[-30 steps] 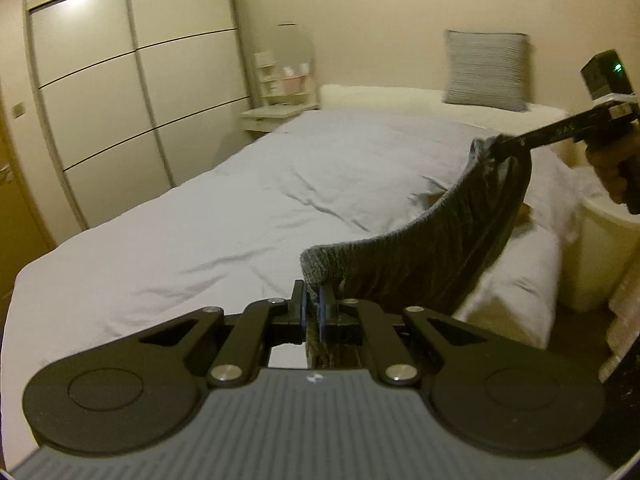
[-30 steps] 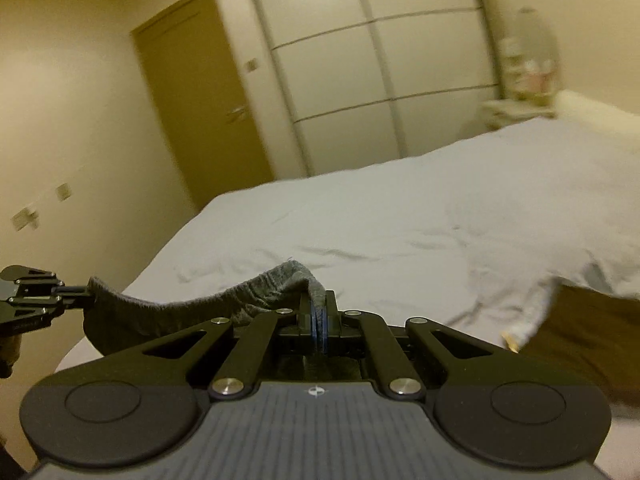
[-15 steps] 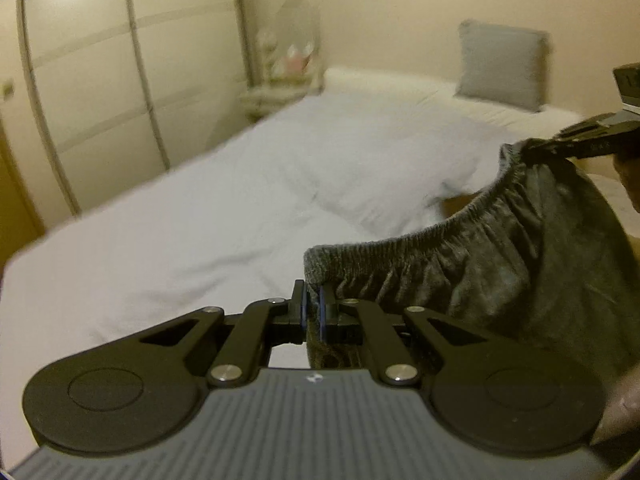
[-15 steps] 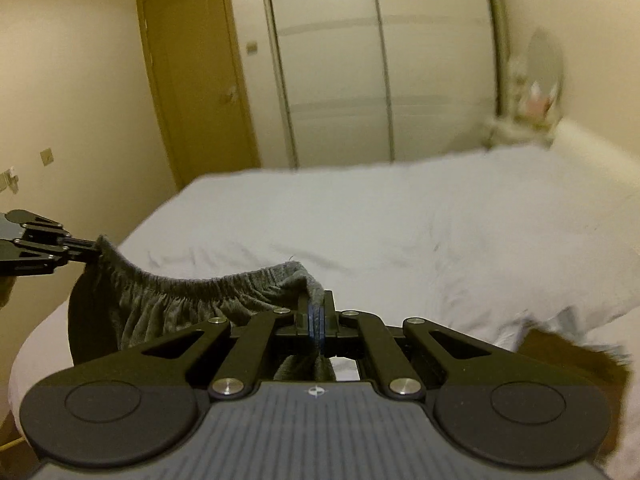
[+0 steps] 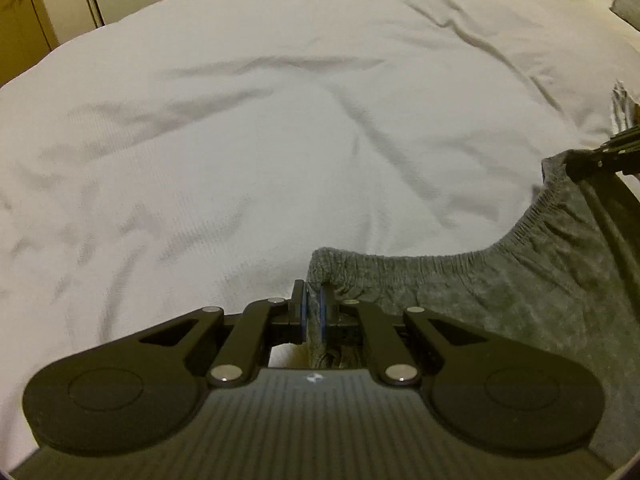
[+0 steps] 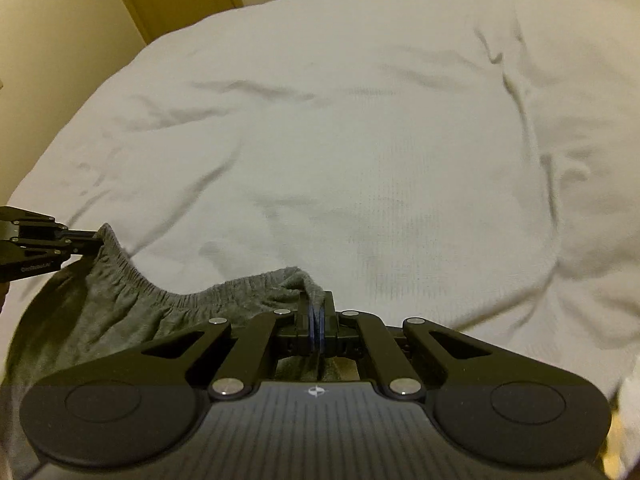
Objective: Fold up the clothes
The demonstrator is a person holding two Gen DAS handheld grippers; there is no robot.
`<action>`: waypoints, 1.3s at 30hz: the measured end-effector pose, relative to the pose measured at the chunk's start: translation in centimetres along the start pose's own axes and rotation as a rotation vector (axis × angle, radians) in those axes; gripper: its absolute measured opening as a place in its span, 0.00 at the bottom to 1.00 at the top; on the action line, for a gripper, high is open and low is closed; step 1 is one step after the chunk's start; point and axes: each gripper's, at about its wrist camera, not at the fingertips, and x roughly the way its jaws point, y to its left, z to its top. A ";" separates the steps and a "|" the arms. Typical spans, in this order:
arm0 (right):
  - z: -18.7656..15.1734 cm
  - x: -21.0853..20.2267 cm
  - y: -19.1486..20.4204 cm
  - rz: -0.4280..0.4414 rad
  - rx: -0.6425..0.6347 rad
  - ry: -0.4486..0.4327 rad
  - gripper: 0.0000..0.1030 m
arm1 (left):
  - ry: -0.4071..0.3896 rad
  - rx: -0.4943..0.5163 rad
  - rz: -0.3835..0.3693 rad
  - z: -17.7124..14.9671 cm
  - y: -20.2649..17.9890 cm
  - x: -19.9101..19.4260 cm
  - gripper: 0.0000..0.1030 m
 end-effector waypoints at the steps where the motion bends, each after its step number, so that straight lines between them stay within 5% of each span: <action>1: -0.1 0.1 0.0 0.006 -0.001 0.003 0.01 | 0.004 -0.005 0.000 0.3 0.0 0.2 0.04; 6: 0.5 4.0 0.0 0.020 -0.003 0.091 0.03 | 0.068 -0.083 -0.008 -0.7 0.8 2.0 0.05; 10: 0.6 4.9 0.7 -0.064 -0.046 0.192 0.27 | 0.093 -0.144 0.013 -1.0 1.4 2.1 0.20; 12: 0.8 4.2 1.5 -0.125 -0.084 0.208 0.30 | 0.097 -0.160 0.030 -1.0 1.7 1.4 0.27; 20: -0.7 -1.3 3.7 -0.223 -0.044 0.264 0.32 | 0.109 -0.185 0.024 -4.0 2.4 -5.8 0.29; 27: -5.2 -5.1 6.2 -0.268 -0.056 0.326 0.38 | 0.206 -0.228 -0.041 -12.3 2.0 -11.6 0.35; 34: -8.7 -5.9 7.6 -0.303 -0.037 0.363 0.39 | 0.269 -0.269 -0.061 -18.0 1.4 -13.3 0.37; 39: -9.9 -5.9 8.1 -0.315 -0.045 0.378 0.39 | 0.272 -0.281 -0.068 -18.7 1.0 -13.2 0.38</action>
